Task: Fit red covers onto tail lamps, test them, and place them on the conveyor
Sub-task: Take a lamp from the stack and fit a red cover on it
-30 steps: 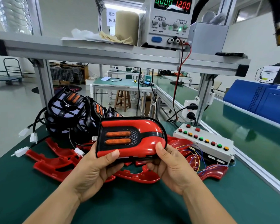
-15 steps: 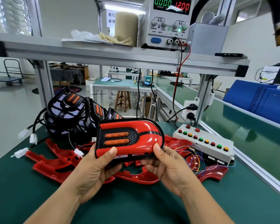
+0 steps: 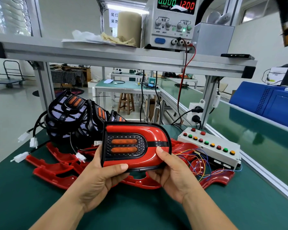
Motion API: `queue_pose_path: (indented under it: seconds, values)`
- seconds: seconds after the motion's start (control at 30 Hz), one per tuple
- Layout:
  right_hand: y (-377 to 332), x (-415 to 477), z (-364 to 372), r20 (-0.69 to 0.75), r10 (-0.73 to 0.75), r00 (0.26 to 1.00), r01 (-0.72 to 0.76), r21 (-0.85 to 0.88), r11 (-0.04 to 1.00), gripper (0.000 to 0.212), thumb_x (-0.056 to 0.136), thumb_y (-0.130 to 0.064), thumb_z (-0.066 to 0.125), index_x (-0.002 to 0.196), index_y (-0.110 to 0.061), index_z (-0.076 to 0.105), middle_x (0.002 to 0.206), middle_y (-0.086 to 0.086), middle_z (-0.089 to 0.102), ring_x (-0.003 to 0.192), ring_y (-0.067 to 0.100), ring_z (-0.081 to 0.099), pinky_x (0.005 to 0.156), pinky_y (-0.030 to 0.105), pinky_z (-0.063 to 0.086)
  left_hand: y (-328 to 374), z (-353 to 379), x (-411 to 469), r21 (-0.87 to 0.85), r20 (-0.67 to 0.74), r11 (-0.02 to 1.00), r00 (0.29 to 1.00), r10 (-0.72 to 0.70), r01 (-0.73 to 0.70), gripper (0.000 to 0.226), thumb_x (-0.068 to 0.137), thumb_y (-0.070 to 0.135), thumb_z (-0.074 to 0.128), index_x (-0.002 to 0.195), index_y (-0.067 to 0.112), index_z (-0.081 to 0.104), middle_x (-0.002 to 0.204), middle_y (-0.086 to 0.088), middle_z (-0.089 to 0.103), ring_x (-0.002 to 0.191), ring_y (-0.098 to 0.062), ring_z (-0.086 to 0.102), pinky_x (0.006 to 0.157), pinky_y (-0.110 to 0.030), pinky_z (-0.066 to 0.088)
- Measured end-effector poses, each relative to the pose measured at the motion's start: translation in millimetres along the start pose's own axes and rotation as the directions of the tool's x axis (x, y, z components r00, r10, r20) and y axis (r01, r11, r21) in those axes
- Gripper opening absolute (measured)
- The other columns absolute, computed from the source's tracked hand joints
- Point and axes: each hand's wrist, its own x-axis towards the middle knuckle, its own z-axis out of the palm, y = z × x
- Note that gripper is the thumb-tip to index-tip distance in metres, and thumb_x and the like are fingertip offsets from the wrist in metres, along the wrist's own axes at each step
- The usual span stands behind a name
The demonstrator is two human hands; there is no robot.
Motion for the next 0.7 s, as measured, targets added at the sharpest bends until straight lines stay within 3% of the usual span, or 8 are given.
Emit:
queue_pose_path:
  seconds: [0.23, 0.7]
  values:
    - [-2.1, 0.4, -3.0, 0.014, -0.034, 0.999, 0.033, 0.049, 0.998, 0.048, 0.068, -0.025, 0.074, 0.111, -0.006, 0.066, 0.104, 0.019, 0.072, 0.085, 0.027, 0.072, 0.07, 0.034, 0.06, -2.2, 2.6, 0.6, 0.015, 0.002, 1.0, 1.0, 0.012, -0.012, 0.07, 0.068, 0.004, 0.073, 0.13, 0.03, 0.052, 0.119, -0.008, 0.07, 0.107, -0.03, 0.069, 0.08, -0.039, 0.061]
    - [0.5, 1.7, -3.0, 0.012, -0.119, 0.993, 0.119, 0.039, 0.992, 0.024, 0.07, -0.023, 0.071, 0.091, -0.013, 0.075, 0.088, 0.015, 0.075, 0.073, 0.025, 0.073, 0.06, 0.032, 0.059, -2.0, 3.0, 4.9, 0.037, 0.021, 0.999, 0.999, 0.039, -0.039, 0.067, 0.069, 0.007, 0.072, 0.129, 0.029, 0.053, 0.118, -0.005, 0.071, 0.104, -0.025, 0.071, 0.069, -0.029, 0.06]
